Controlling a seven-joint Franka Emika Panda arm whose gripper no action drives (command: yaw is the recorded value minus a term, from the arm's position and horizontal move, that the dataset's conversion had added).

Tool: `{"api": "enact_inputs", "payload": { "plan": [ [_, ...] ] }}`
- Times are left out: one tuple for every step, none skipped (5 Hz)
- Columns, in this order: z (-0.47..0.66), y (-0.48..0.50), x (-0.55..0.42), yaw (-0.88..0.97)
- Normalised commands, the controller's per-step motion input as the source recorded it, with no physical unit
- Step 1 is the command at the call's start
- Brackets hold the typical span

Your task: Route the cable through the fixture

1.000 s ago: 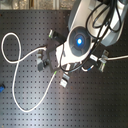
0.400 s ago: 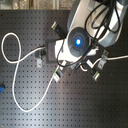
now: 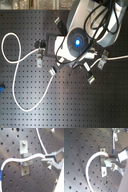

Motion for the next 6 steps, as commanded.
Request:
{"api": "enact_inputs", "payload": {
  "plan": [
    [0.32, -0.044, 0.262, 0.02],
    [0.38, -0.124, 0.304, -0.22],
    [0.36, -0.108, 0.176, -0.64],
    [0.26, 0.007, -0.070, -0.70],
    [0.17, 0.004, -0.217, -0.66],
    [0.10, 0.088, -0.245, -0.80]
  ]
}}
